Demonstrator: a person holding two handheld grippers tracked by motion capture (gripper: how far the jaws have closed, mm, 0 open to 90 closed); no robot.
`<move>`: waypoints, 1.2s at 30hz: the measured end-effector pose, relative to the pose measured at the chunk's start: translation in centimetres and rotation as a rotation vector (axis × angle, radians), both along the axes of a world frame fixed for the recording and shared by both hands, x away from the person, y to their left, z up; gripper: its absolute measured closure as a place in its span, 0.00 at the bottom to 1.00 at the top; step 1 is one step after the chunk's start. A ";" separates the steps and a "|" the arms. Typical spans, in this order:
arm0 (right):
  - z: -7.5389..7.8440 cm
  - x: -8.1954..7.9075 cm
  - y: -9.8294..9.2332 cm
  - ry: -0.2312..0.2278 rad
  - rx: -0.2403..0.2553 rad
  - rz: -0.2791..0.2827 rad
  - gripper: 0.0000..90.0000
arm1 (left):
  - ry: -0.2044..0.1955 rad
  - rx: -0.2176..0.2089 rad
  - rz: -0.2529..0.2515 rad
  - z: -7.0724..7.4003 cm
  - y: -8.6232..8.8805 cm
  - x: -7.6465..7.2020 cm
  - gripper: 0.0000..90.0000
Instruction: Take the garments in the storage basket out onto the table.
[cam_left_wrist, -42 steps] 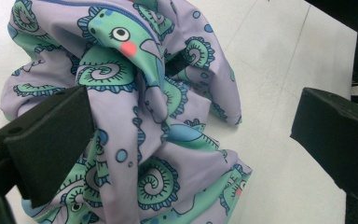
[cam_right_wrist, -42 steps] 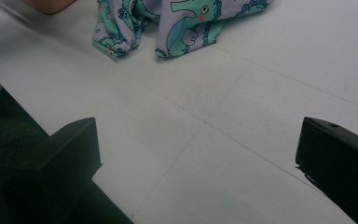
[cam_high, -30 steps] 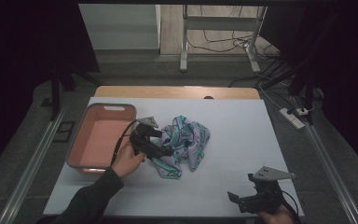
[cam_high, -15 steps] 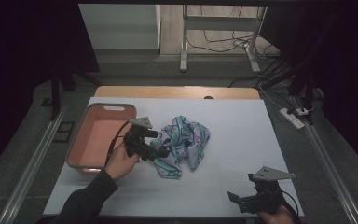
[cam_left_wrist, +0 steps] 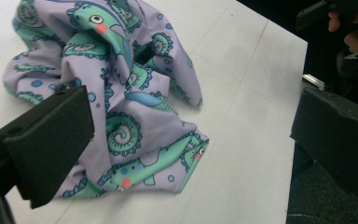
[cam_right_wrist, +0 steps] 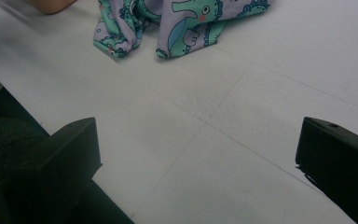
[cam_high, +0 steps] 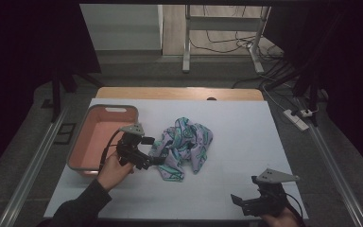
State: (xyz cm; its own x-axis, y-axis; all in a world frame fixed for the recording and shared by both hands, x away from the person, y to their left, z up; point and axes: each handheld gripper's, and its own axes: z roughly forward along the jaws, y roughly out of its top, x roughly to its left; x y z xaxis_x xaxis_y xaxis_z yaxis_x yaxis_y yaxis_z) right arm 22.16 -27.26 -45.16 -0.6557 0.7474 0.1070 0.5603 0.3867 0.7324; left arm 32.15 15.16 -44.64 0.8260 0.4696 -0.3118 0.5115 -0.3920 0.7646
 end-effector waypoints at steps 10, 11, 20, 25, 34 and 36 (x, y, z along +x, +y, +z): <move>0.0 0.0 0.0 -0.001 0.000 0.002 0.00 | -0.014 0.022 0.056 -0.2 1.8 -2.0 0.00; 0.0 0.0 0.0 -0.002 0.000 0.003 0.00 | -0.019 0.029 0.061 -0.2 2.0 -2.2 0.00; 0.0 0.0 0.0 -0.001 -0.001 0.002 0.00 | 0.019 -0.019 0.119 -1.1 4.4 -4.2 0.00; 0.0 0.0 0.1 0.000 -0.002 0.001 0.00 | 0.009 0.006 0.151 -1.6 6.0 -5.5 0.00; 0.0 0.0 0.1 -0.001 -0.005 0.000 0.00 | -0.002 0.021 0.212 -2.0 8.8 -7.7 0.00; 0.0 0.0 0.1 -0.001 -0.006 0.001 0.00 | 0.001 0.021 0.222 -2.0 9.3 -8.1 0.00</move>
